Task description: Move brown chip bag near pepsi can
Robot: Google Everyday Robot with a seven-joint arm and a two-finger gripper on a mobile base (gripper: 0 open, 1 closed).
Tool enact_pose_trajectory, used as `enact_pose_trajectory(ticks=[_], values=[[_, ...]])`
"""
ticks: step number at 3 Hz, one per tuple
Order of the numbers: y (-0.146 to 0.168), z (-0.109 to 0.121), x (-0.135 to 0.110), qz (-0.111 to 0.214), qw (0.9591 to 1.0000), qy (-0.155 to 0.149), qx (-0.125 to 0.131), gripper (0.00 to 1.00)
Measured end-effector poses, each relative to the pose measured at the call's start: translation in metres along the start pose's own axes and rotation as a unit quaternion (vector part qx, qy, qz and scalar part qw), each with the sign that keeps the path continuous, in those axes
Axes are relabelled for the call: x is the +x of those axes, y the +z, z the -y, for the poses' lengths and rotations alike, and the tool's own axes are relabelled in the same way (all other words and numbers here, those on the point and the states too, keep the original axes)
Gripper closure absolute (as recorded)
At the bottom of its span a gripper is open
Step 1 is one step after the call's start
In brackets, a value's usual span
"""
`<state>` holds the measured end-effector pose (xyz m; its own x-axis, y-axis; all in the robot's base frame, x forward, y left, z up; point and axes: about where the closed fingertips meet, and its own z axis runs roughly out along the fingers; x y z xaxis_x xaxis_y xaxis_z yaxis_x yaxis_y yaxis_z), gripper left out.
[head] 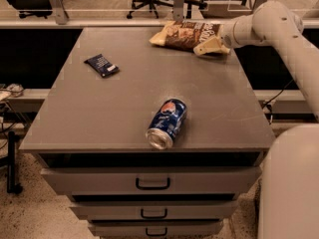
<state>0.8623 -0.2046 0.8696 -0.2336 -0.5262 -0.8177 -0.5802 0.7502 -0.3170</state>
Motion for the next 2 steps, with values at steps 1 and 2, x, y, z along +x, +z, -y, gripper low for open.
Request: enact_pose_trajectory(ticks=[1,2], values=[[0.0086,0.0029,0.0034,0.004,1.0,0.006,0.002,0.38],[0.0106,0.0039,0.0035,0.009,0.9999,0.007,0.002,0.62]])
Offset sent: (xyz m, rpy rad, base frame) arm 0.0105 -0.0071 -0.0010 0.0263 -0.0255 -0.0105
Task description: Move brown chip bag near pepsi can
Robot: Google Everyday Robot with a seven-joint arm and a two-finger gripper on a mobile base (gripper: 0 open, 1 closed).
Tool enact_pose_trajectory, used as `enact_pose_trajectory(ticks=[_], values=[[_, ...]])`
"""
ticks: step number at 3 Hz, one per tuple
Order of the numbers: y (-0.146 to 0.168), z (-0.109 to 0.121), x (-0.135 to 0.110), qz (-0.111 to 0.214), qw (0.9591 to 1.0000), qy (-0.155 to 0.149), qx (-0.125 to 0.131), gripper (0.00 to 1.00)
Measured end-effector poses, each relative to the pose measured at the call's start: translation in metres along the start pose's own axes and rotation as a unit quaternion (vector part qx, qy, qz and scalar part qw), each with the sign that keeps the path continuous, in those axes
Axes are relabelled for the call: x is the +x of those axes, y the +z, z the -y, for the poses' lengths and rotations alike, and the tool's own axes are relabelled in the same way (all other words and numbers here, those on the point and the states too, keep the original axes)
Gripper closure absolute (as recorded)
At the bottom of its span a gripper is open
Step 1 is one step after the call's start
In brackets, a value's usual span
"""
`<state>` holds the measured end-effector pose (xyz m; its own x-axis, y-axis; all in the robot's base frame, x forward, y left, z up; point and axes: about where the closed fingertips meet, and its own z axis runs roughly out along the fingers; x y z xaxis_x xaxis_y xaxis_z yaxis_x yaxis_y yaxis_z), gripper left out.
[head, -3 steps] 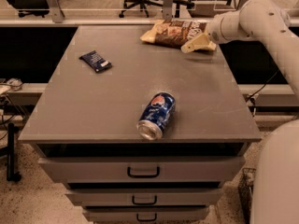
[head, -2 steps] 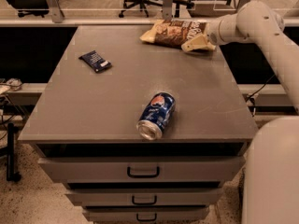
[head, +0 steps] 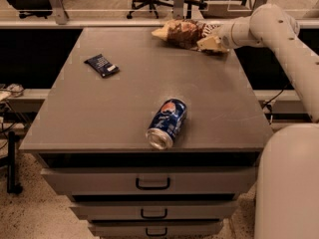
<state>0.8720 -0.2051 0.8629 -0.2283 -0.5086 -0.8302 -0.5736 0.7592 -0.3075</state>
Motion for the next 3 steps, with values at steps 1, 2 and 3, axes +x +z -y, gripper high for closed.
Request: enact_pose_trajectory(ticks=[1,2,3], values=[[-0.007,-0.001,-0.008,0.01,0.9999,-0.008,0.001,0.85],[-0.031,-0.004,-0.027,0.028,0.999,-0.035,0.006,1.0],[-0.066,-0.014,-0.053,0.049,0.9965,-0.065,0.016,1.0]])
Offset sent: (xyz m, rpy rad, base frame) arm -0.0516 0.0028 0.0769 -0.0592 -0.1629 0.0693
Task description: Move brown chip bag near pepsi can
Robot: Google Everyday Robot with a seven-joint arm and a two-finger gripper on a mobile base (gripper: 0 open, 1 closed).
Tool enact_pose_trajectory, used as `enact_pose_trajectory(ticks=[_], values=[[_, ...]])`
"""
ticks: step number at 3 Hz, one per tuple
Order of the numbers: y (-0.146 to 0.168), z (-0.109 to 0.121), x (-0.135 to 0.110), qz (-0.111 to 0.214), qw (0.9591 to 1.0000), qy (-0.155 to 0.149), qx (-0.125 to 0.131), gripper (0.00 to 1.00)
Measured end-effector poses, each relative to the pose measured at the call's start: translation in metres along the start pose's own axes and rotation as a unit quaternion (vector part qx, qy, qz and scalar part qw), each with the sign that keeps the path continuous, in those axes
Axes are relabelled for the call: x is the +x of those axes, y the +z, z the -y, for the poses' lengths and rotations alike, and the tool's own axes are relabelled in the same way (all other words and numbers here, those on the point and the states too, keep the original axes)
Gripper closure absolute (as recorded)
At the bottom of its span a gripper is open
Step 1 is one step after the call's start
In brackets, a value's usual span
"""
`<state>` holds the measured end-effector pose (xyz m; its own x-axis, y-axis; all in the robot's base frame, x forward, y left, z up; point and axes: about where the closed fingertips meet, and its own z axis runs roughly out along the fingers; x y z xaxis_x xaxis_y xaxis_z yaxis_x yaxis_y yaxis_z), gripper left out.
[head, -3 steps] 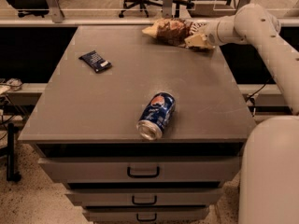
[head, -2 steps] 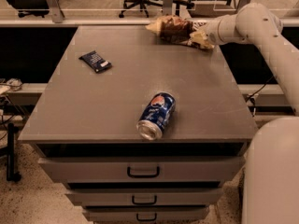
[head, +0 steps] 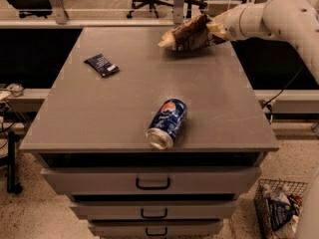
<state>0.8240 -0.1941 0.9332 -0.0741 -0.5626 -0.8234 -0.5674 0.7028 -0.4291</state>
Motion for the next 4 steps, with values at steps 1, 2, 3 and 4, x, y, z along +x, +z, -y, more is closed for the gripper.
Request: enact_pose_trajectory(ticks=[1,2,3,4], values=[[0.0,0.0,0.0,0.0,1.0,0.0,0.0,1.0],[-0.007,-0.026,-0.012,0.018,0.9997,-0.008,-0.011,1.0],[-0.029,-0.052,-0.025,0.032,0.9994,-0.012,-0.001,1.0],[-0.06,-0.081,-0.04,0.045,0.9987,-0.022,0.01,1.0]])
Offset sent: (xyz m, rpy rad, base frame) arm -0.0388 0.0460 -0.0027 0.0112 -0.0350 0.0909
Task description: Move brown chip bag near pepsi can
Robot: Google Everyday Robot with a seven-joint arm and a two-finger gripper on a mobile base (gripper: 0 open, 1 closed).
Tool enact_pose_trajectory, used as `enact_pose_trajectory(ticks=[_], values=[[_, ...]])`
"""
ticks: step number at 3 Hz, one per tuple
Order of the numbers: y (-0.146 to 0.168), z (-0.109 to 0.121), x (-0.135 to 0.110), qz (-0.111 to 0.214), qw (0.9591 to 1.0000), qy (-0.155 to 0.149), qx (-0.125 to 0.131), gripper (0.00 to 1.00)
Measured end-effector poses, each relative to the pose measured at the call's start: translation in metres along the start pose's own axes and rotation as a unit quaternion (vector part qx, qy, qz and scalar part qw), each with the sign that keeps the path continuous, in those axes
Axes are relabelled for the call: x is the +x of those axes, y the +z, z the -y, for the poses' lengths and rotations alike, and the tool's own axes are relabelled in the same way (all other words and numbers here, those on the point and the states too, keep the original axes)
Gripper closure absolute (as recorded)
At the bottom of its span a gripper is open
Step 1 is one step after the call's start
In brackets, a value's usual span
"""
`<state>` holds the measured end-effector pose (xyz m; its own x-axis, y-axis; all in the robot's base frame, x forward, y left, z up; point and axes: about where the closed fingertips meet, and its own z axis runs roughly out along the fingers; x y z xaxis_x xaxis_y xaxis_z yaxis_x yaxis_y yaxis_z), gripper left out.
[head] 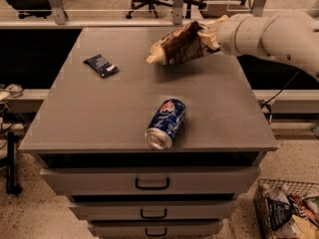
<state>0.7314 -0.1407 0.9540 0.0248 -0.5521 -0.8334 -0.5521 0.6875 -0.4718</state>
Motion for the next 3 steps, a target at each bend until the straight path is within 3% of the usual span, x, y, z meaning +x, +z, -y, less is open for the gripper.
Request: enact_pose_trajectory(ticks=[2,3], values=[[-0.065,-0.043,-0.014,-0.022,0.9997,-0.009,0.002,1.0],[-0.089,-0.058,-0.007,-0.038,0.9993,-0.001,-0.001,1.0]])
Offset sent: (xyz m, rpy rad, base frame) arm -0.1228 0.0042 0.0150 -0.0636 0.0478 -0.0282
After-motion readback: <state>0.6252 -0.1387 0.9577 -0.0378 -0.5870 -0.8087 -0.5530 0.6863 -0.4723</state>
